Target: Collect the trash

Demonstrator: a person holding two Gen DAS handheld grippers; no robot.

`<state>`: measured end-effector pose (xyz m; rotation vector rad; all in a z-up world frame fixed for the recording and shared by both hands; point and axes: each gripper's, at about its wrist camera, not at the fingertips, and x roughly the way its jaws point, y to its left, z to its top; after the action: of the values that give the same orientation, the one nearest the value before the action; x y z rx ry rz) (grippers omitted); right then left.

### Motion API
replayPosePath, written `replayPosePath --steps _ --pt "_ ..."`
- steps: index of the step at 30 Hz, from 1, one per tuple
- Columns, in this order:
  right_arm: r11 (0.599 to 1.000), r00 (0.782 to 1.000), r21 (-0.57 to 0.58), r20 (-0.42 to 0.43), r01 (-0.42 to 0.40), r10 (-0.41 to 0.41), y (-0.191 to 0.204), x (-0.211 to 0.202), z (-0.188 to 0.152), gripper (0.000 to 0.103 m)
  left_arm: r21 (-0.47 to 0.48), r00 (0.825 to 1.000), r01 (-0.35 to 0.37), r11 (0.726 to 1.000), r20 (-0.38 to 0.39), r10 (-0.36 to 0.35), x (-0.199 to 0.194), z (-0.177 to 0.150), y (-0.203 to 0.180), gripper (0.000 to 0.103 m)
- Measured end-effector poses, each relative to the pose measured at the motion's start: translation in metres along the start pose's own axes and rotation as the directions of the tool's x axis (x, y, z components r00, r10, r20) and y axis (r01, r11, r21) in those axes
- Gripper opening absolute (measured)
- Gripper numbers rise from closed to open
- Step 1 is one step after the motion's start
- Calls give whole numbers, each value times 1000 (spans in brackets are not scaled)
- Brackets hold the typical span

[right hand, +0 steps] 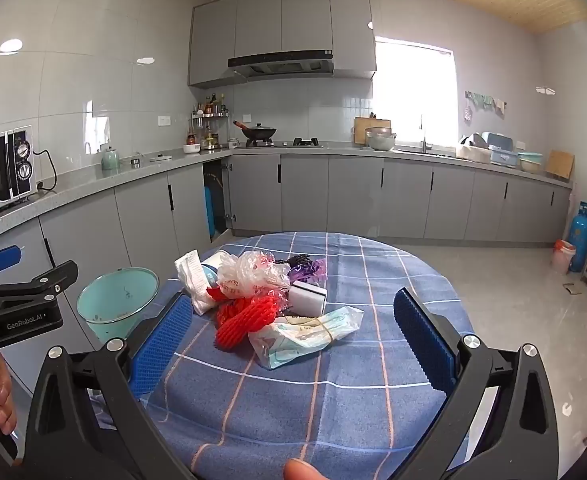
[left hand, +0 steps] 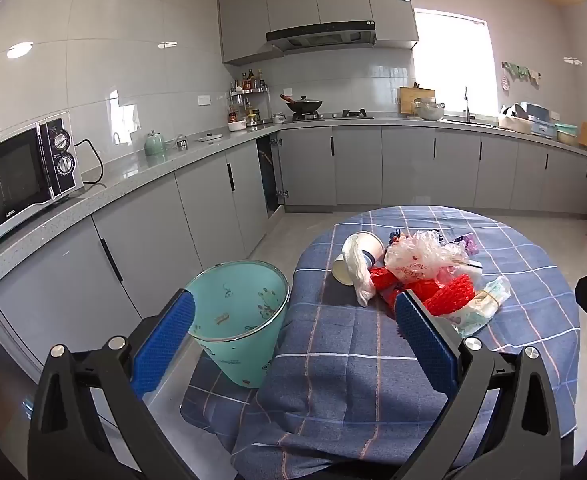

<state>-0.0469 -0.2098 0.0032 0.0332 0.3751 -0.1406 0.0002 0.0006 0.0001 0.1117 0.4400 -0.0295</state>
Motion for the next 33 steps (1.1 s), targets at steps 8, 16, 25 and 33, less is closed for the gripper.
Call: replayPosePath --steps 8,16,25,33 --pt "1000 1000 6 -8 -3 3 -1 0 1 99 10 1000 -5 1000 -5 5 0 0 0 98" --pt "1000 1000 2 -14 -5 5 -4 3 0 99 16 1000 -6 1000 5 6 -1 0 -2 98" --pt "1000 1000 11 -27 -1 1 -4 9 -3 99 21 1000 -6 1000 9 5 -1 0 -1 98" --pt "1000 999 18 -35 1 -1 -8 12 -5 99 23 1000 -1 1000 9 1 -3 2 0 98"
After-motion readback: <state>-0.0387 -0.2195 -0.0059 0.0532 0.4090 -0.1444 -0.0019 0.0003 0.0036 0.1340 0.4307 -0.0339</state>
